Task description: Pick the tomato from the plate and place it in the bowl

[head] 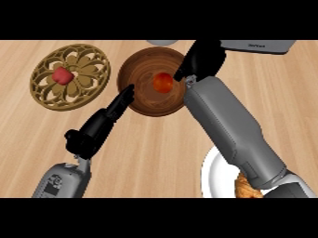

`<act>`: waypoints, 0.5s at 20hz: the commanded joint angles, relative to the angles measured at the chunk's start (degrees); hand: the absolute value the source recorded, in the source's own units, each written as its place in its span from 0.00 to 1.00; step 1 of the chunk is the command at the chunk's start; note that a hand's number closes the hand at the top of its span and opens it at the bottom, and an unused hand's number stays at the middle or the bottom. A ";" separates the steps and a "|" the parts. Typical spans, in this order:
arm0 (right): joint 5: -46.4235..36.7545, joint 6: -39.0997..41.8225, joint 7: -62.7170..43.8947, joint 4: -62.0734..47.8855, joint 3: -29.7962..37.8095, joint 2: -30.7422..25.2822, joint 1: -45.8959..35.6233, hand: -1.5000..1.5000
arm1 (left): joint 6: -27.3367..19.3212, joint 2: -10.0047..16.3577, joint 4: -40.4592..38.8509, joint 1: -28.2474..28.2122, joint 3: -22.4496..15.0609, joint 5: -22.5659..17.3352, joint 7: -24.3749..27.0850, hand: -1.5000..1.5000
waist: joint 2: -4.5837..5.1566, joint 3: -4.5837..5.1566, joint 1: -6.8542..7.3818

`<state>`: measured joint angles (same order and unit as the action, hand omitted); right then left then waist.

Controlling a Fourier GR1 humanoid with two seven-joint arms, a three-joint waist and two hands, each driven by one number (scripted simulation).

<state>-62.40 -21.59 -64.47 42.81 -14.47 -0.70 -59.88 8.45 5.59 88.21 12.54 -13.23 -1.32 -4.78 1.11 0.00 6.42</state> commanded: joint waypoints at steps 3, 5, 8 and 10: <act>-5.28 -17.99 -10.99 0.93 1.80 0.67 -1.95 0.00 | -0.83 0.08 -0.31 -0.24 1.04 0.02 -0.74 0.50 | -0.48 0.02 -2.47; -7.85 -20.52 -13.40 2.45 2.32 0.67 -1.07 0.00 | -0.94 0.30 0.37 -2.26 0.72 0.32 -0.02 0.50 | -1.15 0.05 -3.40; -8.52 -24.76 -13.53 4.72 4.80 0.67 1.30 0.00 | -1.57 -0.07 -1.22 -4.14 0.48 1.14 2.04 0.50 | -1.13 0.05 -4.51; -9.87 -26.42 -14.45 7.14 4.51 0.67 4.52 0.00 | -1.79 0.92 0.53 -4.23 1.73 0.69 0.78 0.50 | -1.73 0.02 -5.10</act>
<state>-69.63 -37.10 -65.14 46.87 -10.22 -0.71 -57.79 7.07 5.92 88.33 9.97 -12.13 -0.78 -4.35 -0.05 0.02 2.68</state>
